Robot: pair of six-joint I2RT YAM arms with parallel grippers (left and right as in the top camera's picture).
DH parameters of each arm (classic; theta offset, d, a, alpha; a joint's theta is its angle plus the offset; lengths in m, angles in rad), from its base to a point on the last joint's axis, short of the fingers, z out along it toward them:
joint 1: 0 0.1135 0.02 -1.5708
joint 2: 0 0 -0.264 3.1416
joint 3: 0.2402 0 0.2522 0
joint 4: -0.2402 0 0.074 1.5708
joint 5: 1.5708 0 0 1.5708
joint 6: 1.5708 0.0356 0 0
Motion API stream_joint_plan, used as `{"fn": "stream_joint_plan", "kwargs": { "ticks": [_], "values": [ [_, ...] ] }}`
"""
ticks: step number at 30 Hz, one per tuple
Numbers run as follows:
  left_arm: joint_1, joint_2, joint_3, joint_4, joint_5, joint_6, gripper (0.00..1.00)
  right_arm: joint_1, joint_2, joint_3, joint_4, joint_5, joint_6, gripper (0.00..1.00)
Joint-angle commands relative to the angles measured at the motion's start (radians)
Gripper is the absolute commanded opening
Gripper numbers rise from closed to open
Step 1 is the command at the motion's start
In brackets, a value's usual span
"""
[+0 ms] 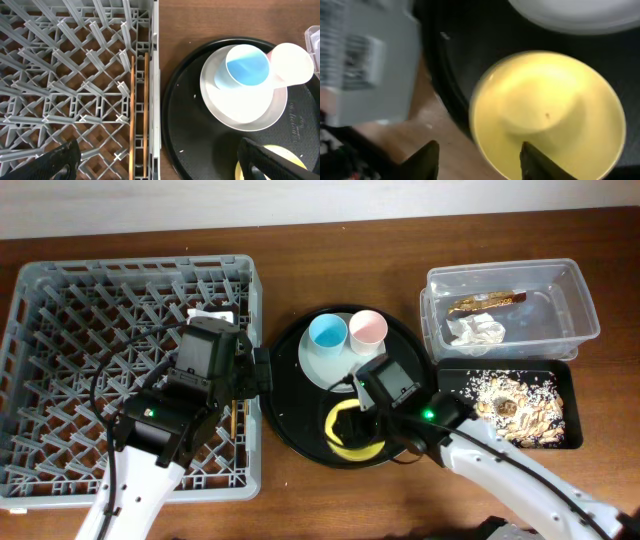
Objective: Sort waste into correct bins and load items into the dishwasher rack
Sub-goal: 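Return the empty yellow bowl to the black round tray, then reach the right gripper to the pink cup and grasp its rim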
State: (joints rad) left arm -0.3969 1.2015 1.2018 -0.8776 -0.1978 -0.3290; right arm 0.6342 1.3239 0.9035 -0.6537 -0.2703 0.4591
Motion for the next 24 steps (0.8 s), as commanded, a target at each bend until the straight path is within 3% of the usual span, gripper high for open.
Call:
{"fn": "stream_joint_plan", "kwargs": {
  "ticks": [1, 4, 5, 6, 9, 12, 13, 15, 24],
  "values": [
    [0.003, -0.005, 0.012, 0.002, 0.0, 0.002, 0.99, 0.007, -0.05, 0.083, -0.039, 0.02, -0.04, 0.56],
    [0.003, -0.005, 0.012, 0.002, 0.0, 0.002, 0.99, 0.007, -0.055, 0.09, -0.107, -0.013, -0.039, 0.56],
    [0.003, -0.005, 0.012, 0.001, 0.0, 0.002, 0.99, 0.007, -0.056, 0.09, -0.147, -0.002, -0.041, 0.4],
    [0.003, -0.005, 0.012, 0.001, 0.0, 0.002, 0.99, 0.007, -0.056, 0.09, -0.182, 0.052, -0.044, 0.07],
    [0.003, -0.005, 0.012, 0.002, 0.0, 0.002, 0.99, 0.005, -0.056, 0.092, -0.184, 0.112, -0.092, 0.04],
    [0.003, -0.005, 0.012, 0.002, 0.0, 0.002, 0.99, 0.004, -0.056, 0.097, -0.164, 0.253, -0.096, 0.32],
    [0.003, -0.005, 0.012, 0.002, 0.0, 0.002, 0.99, 0.004, -0.056, 0.097, -0.138, 0.293, -0.096, 0.37],
    [0.003, -0.005, 0.012, 0.001, 0.0, 0.002, 1.0, 0.002, -0.055, 0.097, -0.049, 0.309, -0.097, 0.69],
    [0.003, -0.005, 0.012, 0.002, 0.0, 0.002, 0.99, -0.2, 0.014, 0.325, 0.024, 0.309, -0.369, 0.76]
  ]
}}
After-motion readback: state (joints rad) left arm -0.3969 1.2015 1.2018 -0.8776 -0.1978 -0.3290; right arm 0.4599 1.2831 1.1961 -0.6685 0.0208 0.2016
